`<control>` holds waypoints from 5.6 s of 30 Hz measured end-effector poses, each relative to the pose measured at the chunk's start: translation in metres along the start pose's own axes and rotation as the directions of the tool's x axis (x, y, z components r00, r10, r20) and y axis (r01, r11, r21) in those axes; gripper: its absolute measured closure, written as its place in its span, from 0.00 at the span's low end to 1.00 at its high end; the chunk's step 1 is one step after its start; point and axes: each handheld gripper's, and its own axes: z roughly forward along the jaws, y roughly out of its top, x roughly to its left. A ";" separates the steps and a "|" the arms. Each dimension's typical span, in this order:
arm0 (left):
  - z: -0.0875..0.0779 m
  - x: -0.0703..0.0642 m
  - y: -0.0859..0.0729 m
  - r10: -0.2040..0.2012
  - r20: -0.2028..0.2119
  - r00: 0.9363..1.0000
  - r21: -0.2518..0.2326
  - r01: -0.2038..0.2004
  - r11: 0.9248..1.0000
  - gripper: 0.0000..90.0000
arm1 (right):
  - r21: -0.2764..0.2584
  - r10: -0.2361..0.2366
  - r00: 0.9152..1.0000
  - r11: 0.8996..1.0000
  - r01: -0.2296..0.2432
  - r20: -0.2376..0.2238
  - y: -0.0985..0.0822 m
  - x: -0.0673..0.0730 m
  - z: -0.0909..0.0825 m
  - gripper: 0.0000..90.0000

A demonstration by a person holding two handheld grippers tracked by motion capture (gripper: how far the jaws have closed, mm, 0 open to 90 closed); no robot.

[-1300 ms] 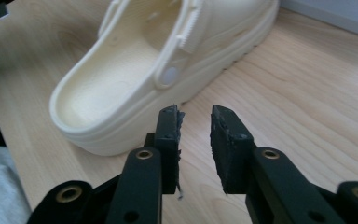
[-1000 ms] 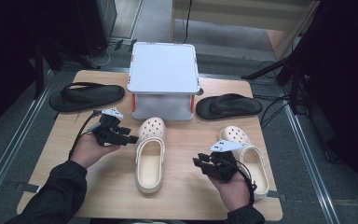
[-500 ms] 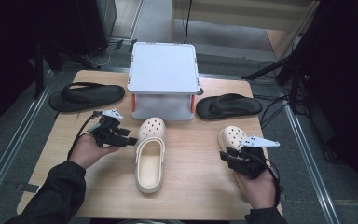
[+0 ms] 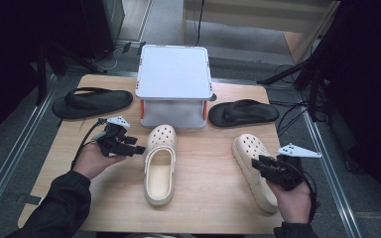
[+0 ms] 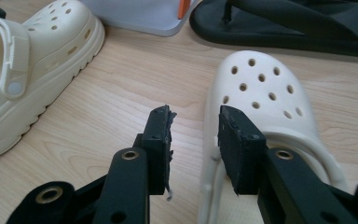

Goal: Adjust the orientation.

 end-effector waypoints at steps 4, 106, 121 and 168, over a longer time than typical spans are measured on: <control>0.000 0.000 0.000 -0.001 -0.004 1.000 0.000 0.001 1.000 0.48 | -0.008 0.010 1.000 1.000 -0.010 0.017 -0.002 -0.009 -0.006 0.72; -0.003 0.008 -0.012 -0.033 -0.029 0.999 0.005 0.033 0.999 0.49 | 0.061 0.049 0.999 0.997 -0.049 0.008 0.026 -0.012 0.046 0.86; -0.003 0.007 -0.012 -0.031 -0.025 0.999 0.002 0.031 1.000 0.49 | 0.111 -0.013 0.999 0.994 0.018 -0.045 0.045 0.034 0.088 0.86; -0.001 0.007 -0.012 -0.030 -0.023 0.999 0.004 0.030 1.000 0.49 | 0.120 -0.048 0.993 0.991 0.061 -0.107 0.040 0.070 0.106 0.71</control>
